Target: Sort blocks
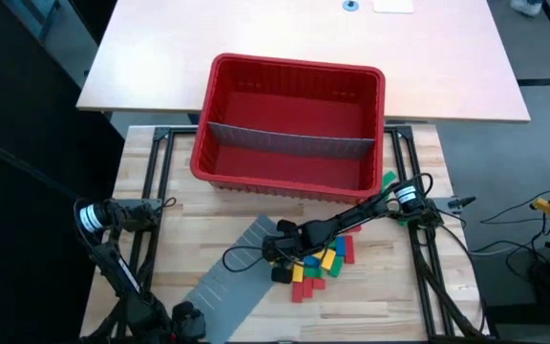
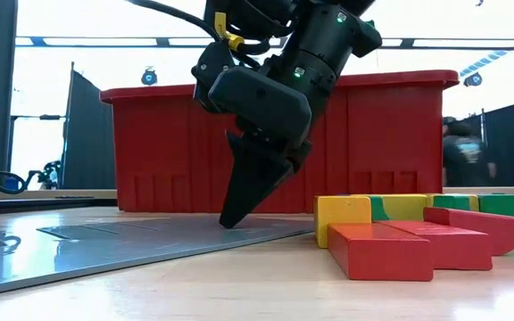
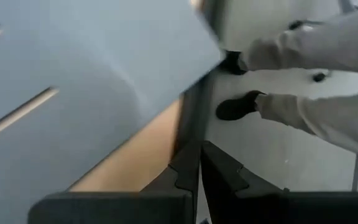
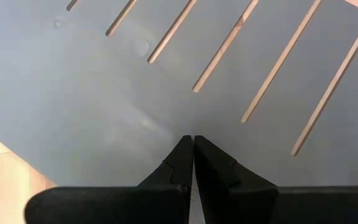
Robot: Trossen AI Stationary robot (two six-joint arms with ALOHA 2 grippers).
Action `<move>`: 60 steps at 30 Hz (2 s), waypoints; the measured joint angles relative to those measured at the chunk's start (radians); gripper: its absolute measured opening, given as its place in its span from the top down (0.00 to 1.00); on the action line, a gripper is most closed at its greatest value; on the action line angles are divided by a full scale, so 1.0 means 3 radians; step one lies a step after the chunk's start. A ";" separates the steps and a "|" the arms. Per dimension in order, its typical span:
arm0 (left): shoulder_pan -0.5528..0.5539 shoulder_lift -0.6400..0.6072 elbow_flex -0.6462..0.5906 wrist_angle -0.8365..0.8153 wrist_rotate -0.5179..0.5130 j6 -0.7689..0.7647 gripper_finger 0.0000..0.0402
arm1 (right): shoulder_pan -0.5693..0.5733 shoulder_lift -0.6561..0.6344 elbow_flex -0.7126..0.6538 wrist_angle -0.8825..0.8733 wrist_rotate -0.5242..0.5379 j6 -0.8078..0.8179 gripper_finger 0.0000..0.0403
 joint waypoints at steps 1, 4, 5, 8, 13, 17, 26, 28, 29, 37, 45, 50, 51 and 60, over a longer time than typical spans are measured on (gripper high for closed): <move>0.0000 0.0000 0.0000 -0.0001 0.0000 0.0038 0.96 | 0.0000 0.0000 0.0000 0.0001 0.0000 0.0013 1.00; 0.0000 0.0000 0.0000 -0.0036 0.0003 0.0033 0.91 | 0.0001 0.0000 0.0000 0.0007 -0.0038 0.0041 1.00; 0.0000 0.0000 0.0000 -0.0040 0.0004 0.0036 0.90 | 0.0001 0.0000 0.0000 0.0010 -0.0059 0.0057 1.00; 0.0000 -0.0005 0.0005 -0.0041 0.0004 0.0156 0.82 | 0.0004 0.0000 0.0000 0.0011 -0.0075 0.0084 1.00; 0.0000 -0.0008 0.0147 -0.0039 0.0004 0.0611 0.65 | 0.0006 0.0000 0.0000 0.0012 -0.0076 0.0084 1.00; 0.0001 -0.0012 0.0244 -0.0062 -0.0004 0.0937 0.47 | 0.0006 0.0000 0.0000 0.0018 -0.0078 0.0137 1.00; 0.0004 0.0043 0.0225 -0.0587 -0.0233 0.1327 0.26 | 0.0015 0.0000 0.0001 0.0136 -0.0254 0.0208 1.00; 0.0004 0.0087 0.0224 -0.0580 -0.0234 0.1488 0.27 | 0.0015 0.0000 0.0001 0.0137 -0.0255 0.0244 1.00; 0.0004 0.0108 0.0224 -0.0577 -0.0233 0.1553 0.27 | 0.0015 0.0000 0.0001 0.0138 -0.0255 0.0266 1.00; 0.0001 0.0210 0.0226 -0.0534 -0.0361 0.1927 0.31 | 0.0015 0.0000 0.0005 0.0249 -0.0388 0.0392 1.00; 0.0037 0.0219 0.0225 -0.0549 -0.0589 0.1996 0.31 | 0.0022 0.0000 0.0008 0.0282 -0.0489 0.0439 1.00; 0.0057 0.0219 0.0225 -0.0552 -0.0619 0.2016 0.31 | 0.0023 0.0000 0.0008 0.0287 -0.0517 0.0438 1.00; 0.0057 0.0213 0.0225 -0.0554 -0.0619 0.2016 0.31 | 0.0023 0.0000 0.0008 0.0288 -0.0521 0.0437 1.00; 0.0081 0.0213 0.0485 -0.0749 -0.0958 0.2253 0.31 | 0.0023 0.0000 0.0008 0.0355 -0.0577 0.0432 1.00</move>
